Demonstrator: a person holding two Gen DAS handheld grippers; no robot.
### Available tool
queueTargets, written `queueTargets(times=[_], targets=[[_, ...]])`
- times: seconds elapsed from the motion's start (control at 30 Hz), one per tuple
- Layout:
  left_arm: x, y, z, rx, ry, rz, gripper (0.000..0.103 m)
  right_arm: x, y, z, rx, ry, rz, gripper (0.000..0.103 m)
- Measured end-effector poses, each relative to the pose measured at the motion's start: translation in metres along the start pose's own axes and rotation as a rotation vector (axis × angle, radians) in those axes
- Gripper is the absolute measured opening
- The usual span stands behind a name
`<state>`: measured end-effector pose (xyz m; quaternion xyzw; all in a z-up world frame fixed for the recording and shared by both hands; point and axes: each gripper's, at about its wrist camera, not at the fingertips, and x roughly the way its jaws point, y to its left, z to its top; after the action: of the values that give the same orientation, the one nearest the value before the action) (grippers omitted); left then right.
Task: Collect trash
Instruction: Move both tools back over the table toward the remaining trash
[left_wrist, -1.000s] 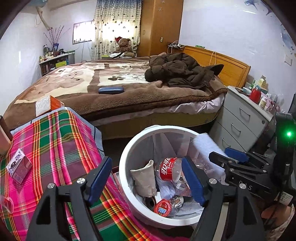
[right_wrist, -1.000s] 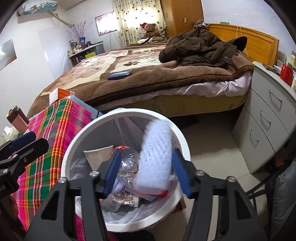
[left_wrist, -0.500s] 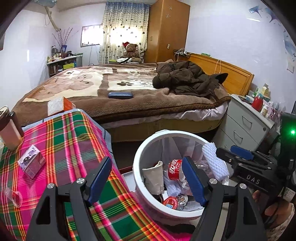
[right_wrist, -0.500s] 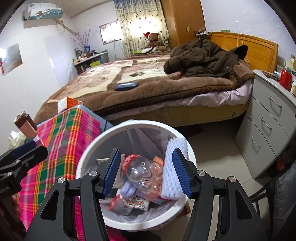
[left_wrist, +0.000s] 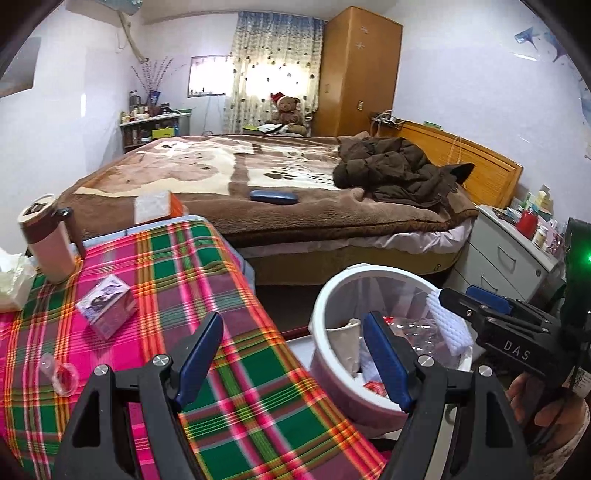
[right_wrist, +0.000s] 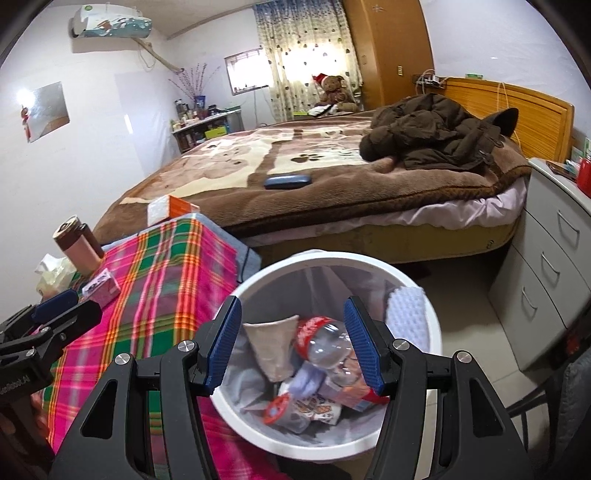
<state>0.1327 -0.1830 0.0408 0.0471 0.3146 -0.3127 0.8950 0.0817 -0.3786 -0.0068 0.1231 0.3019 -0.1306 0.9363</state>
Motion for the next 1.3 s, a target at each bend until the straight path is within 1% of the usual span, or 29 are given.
queueTargets(times=[0.27,0.37,0.77,0.87,0.97,1.07,1.2,1.3], targets=[[-0.015,0.032,-0.007,-0.036,-0.017,0.054,0.080,0.004,0.028,0.001,-0.026,-0.011,0.054,0.059],[-0.020,0.047,-0.011,-0.050,-0.021,0.094,0.080,0.009,0.041,0.002,-0.042,-0.006,0.072,0.059],[-0.038,0.121,-0.031,-0.163,-0.017,0.228,0.080,0.030,0.097,0.003,-0.126,0.020,0.169,0.059],[-0.041,0.137,-0.037,-0.177,-0.018,0.284,0.080,0.038,0.110,0.005,-0.135,0.035,0.194,0.059],[-0.042,0.153,-0.041,-0.206,-0.009,0.287,0.080,0.045,0.123,0.005,-0.144,0.053,0.218,0.059],[-0.043,0.168,-0.046,-0.223,0.000,0.316,0.080,0.054,0.139,0.005,-0.163,0.074,0.238,0.059],[-0.038,0.187,-0.056,-0.247,0.032,0.344,0.080,0.064,0.159,0.006,-0.177,0.095,0.263,0.059],[-0.032,0.201,-0.064,-0.274,0.062,0.355,0.080,0.076,0.173,0.005,-0.183,0.128,0.287,0.059]])
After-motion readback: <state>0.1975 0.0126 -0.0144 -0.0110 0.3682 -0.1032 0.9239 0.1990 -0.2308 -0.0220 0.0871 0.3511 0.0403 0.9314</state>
